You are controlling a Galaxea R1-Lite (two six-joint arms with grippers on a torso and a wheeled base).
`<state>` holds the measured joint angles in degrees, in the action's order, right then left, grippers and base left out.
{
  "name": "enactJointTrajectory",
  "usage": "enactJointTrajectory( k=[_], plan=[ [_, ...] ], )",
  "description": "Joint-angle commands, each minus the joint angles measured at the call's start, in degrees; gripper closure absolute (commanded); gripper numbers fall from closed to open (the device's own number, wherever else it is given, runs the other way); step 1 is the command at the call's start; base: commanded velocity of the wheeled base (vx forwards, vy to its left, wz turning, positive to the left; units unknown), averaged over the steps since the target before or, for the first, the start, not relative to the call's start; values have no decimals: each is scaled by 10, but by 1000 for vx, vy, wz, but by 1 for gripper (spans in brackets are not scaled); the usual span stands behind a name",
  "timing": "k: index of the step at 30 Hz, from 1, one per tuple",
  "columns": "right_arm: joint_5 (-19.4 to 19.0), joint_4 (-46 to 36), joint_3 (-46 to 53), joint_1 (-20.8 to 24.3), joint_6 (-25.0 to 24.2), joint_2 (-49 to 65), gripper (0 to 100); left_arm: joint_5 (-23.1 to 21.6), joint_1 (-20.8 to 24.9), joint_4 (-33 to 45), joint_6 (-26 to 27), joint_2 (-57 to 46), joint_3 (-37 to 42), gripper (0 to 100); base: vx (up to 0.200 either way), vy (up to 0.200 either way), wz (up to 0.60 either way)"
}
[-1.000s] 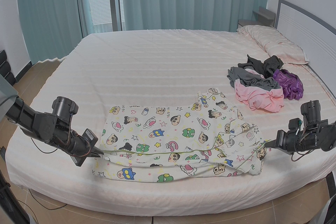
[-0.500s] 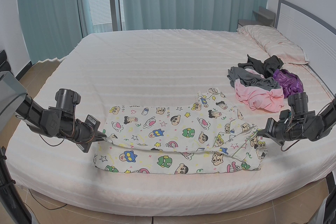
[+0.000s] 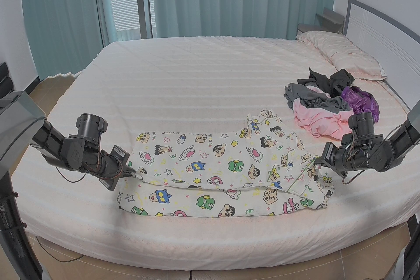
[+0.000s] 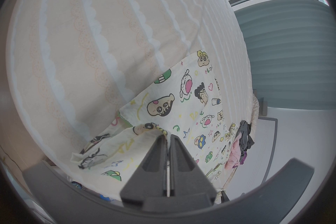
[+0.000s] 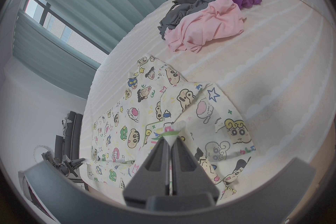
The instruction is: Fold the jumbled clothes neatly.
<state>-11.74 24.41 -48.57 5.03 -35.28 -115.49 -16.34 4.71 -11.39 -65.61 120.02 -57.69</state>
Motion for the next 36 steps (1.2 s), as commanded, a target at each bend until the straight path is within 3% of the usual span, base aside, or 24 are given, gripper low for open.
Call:
enactJointTrajectory(
  k=[1,3,4,11,18,22,28,36],
  plan=[
    [1,0,-7,4,-1,-12,100,1,0,1,0,16,-10,100,0,0,0],
    [1,-1,-9,4,-1,-17,100,2,0,0,0,17,-11,100,0,0,0],
    [1,-1,-10,4,-1,-23,0,5,0,2,0,18,-15,0,0,0,0],
    [4,-3,15,-10,-24,1,0,27,-7,6,-2,14,-7,0,0,0,0],
    [62,-2,51,22,-170,51,0,21,-21,-8,2,-49,65,0,0,0,0],
    [88,-2,62,51,-214,42,0,20,-19,-49,2,-94,123,0,0,0,0],
    [146,0,31,67,-225,-25,0,13,-15,-108,0,-113,176,0,0,0,0],
    [155,0,-19,66,-224,-72,0,5,-15,-109,1,-110,177,0,0,0,0]
  ],
)
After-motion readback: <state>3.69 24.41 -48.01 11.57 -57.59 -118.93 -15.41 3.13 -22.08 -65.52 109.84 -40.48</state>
